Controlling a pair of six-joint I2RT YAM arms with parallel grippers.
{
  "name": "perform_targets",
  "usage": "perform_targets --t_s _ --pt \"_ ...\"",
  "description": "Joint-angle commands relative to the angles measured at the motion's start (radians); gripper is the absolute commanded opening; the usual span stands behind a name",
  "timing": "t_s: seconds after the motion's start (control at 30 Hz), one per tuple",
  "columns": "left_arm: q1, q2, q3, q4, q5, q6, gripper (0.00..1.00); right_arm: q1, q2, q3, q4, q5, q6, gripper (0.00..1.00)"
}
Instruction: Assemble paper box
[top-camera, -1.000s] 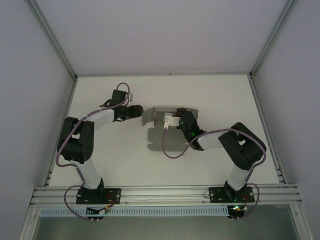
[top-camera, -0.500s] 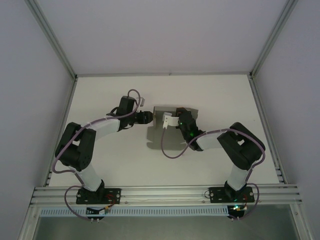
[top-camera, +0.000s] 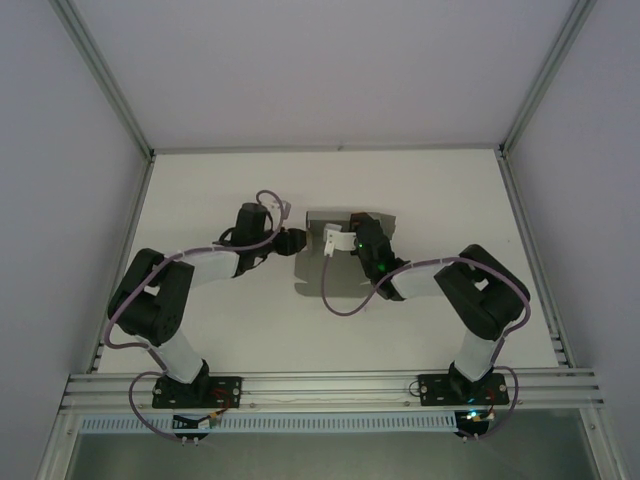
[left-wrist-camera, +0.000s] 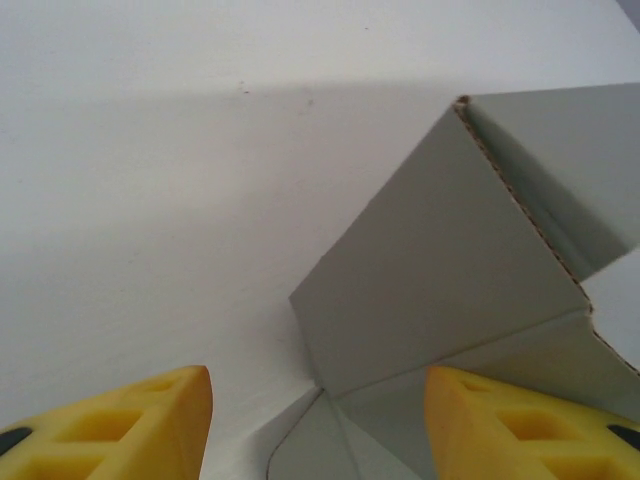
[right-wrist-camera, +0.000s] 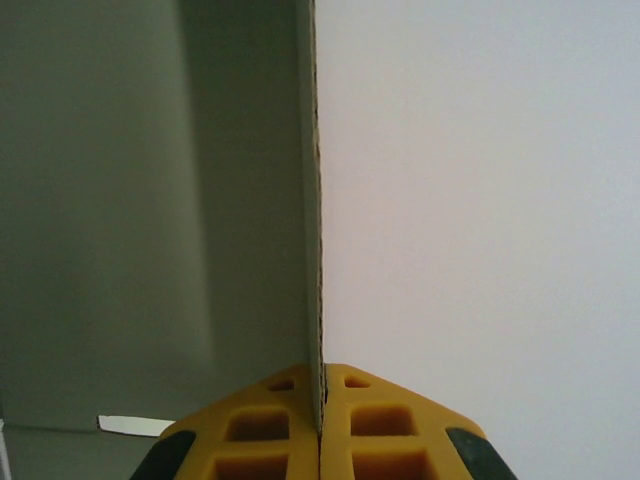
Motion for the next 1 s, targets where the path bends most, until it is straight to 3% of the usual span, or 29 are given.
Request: perform_targets --t_s 0.0,0.33,0.67,0.83,0.97 --pt "-0.021 -0.003 -0.008 0.054 0.005 0.049 0.58 0.016 0.029 0.009 0.098 0.018 -0.052 0.00" --pt "-0.088 0.065 0.020 0.049 -0.167 0.104 0.57 0.035 0.023 -0.028 -0.001 0.029 0.008 0.00" --pt "-0.101 0.080 0.025 0.104 -0.195 0.104 0.57 0.046 0.029 -0.049 -0.107 0.004 0.038 0.00" --pt "-0.110 0.109 0.056 0.105 -0.222 0.120 0.51 0.052 0.009 -0.022 -0.203 -0.018 0.094 0.00" --pt "-0.125 0.131 0.077 0.105 -0.291 0.112 0.41 0.052 -0.009 -0.001 -0.295 -0.038 0.149 0.00"
